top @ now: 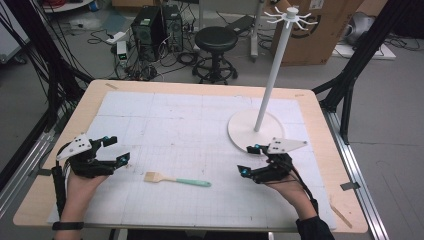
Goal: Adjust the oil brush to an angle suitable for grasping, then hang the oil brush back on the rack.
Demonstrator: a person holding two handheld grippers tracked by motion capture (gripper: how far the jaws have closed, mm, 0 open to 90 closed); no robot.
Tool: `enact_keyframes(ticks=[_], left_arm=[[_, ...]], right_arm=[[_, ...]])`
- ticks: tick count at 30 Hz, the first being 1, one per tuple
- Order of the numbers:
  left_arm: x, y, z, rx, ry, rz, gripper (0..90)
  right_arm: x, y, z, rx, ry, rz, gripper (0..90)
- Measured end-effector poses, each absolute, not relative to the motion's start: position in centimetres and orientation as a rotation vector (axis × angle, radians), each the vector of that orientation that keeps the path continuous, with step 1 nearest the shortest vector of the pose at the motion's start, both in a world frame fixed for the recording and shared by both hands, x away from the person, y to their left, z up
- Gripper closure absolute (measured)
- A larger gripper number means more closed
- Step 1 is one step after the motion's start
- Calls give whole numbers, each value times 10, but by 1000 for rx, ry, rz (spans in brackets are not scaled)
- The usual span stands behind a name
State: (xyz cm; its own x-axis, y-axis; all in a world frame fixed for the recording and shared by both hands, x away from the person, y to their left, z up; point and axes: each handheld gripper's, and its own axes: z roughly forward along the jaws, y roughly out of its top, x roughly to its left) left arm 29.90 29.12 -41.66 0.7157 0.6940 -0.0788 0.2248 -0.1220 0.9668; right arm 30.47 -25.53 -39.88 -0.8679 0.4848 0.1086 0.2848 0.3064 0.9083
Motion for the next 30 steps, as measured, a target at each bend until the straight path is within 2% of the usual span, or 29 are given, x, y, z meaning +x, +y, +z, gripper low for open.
enact_keyframes(ticks=[13,30], left_arm=[[302,292,-417,1651,740,470,175],[302,289,-413,1633,702,450,173]], right_arm=[[290,-333,-408,937,2123,1627,164],[286,-351,-410,986,2061,1634,162]])
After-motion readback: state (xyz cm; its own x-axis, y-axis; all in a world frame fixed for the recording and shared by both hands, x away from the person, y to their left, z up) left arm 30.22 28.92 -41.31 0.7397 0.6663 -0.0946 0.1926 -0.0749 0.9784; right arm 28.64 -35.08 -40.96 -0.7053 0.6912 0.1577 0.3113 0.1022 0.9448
